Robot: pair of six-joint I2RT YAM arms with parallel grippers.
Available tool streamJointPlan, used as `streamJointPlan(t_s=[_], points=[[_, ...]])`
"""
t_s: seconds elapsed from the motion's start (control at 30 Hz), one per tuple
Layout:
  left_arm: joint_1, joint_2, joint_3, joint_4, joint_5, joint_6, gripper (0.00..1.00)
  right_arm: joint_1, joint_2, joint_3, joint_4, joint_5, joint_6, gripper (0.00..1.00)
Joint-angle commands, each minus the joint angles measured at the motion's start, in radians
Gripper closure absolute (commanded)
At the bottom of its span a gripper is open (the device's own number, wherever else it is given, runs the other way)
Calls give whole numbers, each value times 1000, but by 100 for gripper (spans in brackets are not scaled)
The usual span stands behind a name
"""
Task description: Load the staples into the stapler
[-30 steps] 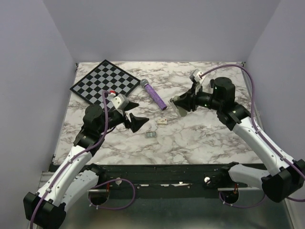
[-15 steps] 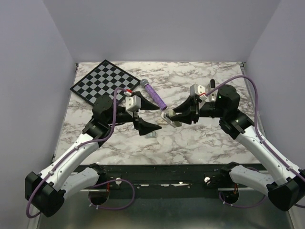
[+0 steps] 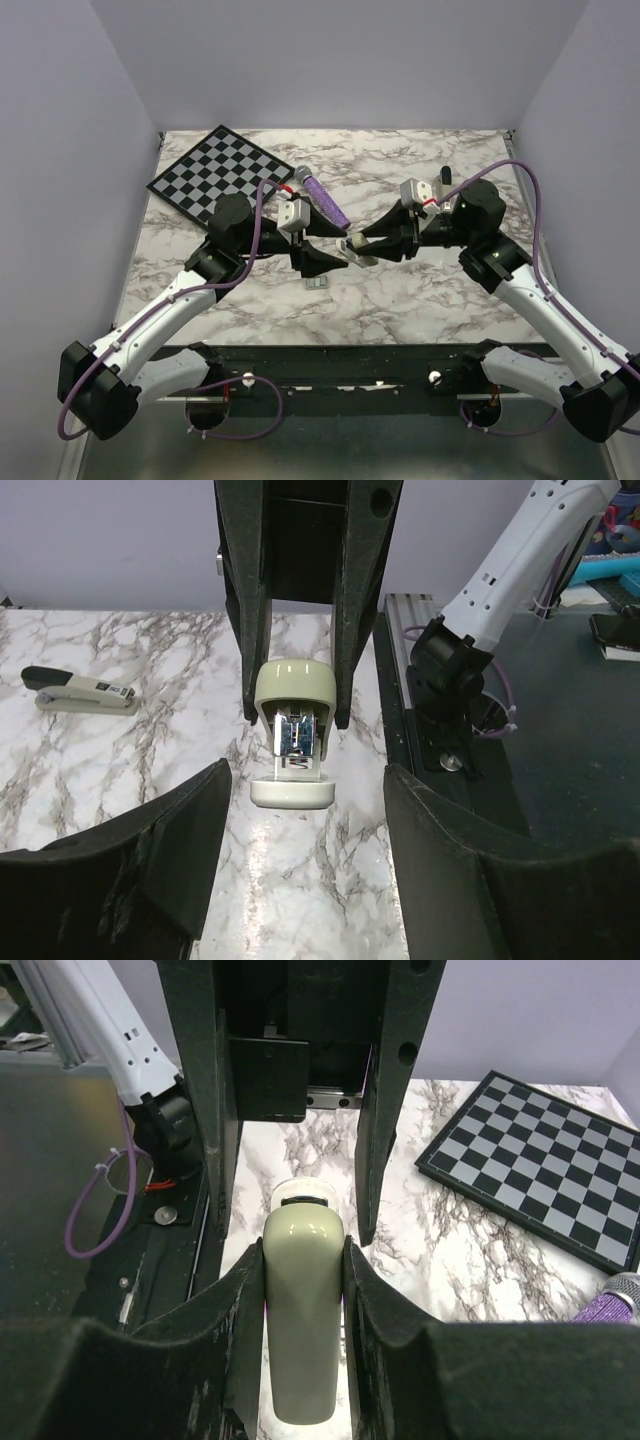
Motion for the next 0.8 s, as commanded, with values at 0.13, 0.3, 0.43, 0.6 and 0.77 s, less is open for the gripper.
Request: streamJointPlan(t_s=[0.13, 0.3, 0.43, 0.6, 0.77], points=[[-16, 4, 33, -6, 22, 43, 38, 19, -22, -12, 89, -27, 26, 99], [-21, 6, 30, -6, 22, 40, 44, 28, -17, -12, 89, -14, 23, 99], [-24, 6, 29, -3, 11, 34, 63, 37, -13, -9, 93, -5, 27, 99], [-24, -25, 6, 41, -33, 2, 100, 39, -27, -30, 129, 27, 47, 99], [-21, -91, -74, 115, -145, -31, 100, 39, -65, -93, 293, 71, 165, 99]])
